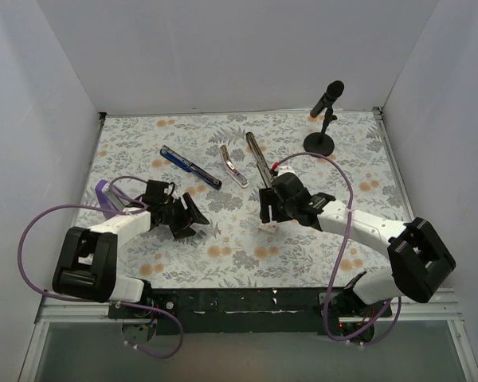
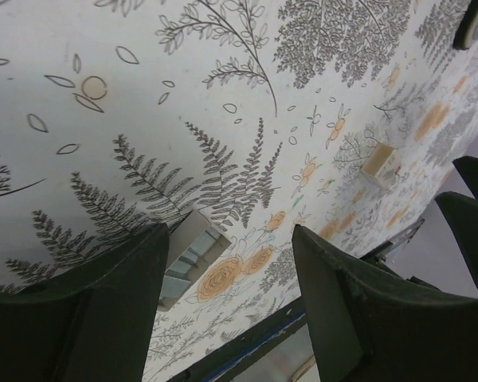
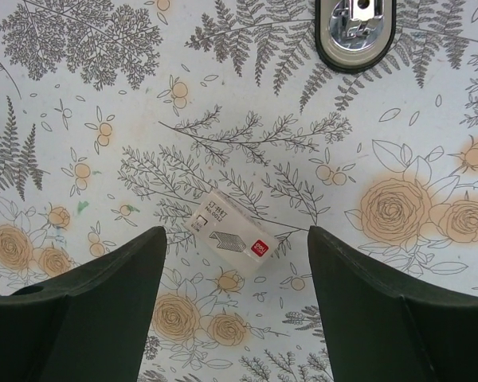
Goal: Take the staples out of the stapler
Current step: Adjust the staple box at the center of the board.
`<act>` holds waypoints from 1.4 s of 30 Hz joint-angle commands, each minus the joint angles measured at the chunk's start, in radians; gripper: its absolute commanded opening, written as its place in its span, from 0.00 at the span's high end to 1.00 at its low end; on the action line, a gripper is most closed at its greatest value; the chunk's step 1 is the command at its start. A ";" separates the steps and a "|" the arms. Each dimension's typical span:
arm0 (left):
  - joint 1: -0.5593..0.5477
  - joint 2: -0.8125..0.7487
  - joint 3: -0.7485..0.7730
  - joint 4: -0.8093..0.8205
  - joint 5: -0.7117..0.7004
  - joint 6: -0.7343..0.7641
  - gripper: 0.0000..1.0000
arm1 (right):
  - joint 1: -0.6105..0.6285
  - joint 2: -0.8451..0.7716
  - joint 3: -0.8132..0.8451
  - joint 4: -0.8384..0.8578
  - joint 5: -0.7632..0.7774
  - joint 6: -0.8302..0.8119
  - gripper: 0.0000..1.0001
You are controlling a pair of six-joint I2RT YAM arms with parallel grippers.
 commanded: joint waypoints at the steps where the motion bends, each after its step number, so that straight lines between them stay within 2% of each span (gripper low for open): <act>1: -0.018 0.021 -0.042 0.106 0.096 -0.027 0.36 | -0.009 -0.011 -0.063 0.129 -0.036 0.053 0.20; 10: -0.040 -0.028 -0.108 0.198 0.169 -0.106 0.38 | -0.011 0.007 -0.098 0.154 -0.086 0.099 0.21; 13: -0.038 -0.106 -0.100 0.192 0.145 -0.126 0.38 | -0.011 0.030 -0.103 0.203 -0.149 0.088 0.22; 17: -0.035 -0.180 0.034 0.062 0.032 -0.096 0.33 | -0.009 0.061 -0.080 0.196 -0.171 0.099 0.23; 19: -0.032 -0.167 0.090 0.009 -0.042 -0.068 0.33 | -0.008 0.065 -0.077 0.199 -0.166 0.108 0.23; 25: -0.007 -0.114 0.220 -0.094 -0.110 -0.014 0.33 | 0.000 0.041 -0.046 0.185 -0.146 0.070 0.23; 26: -0.004 -0.114 0.226 -0.100 -0.110 -0.008 0.33 | 0.006 0.032 -0.046 0.202 -0.171 0.044 0.23; 27: 0.008 -0.115 0.239 -0.103 -0.110 -0.007 0.33 | 0.012 0.018 -0.046 0.228 -0.198 -0.050 0.23; 29: 0.029 -0.127 0.263 -0.129 -0.114 0.007 0.34 | 0.032 0.026 -0.028 0.281 -0.322 -0.164 0.23; 32: 0.101 -0.181 0.329 -0.158 -0.104 0.015 0.33 | 0.074 0.105 0.066 0.249 -0.401 -0.344 0.23; 34: 0.169 -0.207 0.395 -0.170 -0.108 0.019 0.28 | 0.133 0.168 0.112 0.245 -0.418 -0.471 0.25; 39: 0.203 -0.244 0.515 -0.239 -0.304 0.053 0.15 | 0.236 0.277 0.167 0.352 -0.574 -0.755 0.26; 41: 0.203 -0.233 0.530 -0.253 -0.291 0.053 0.03 | 0.264 0.312 0.198 0.351 -0.599 -0.859 0.26; 42: 0.236 -0.220 0.529 -0.256 -0.274 0.053 0.02 | 0.270 0.349 0.239 0.329 -0.610 -0.889 0.26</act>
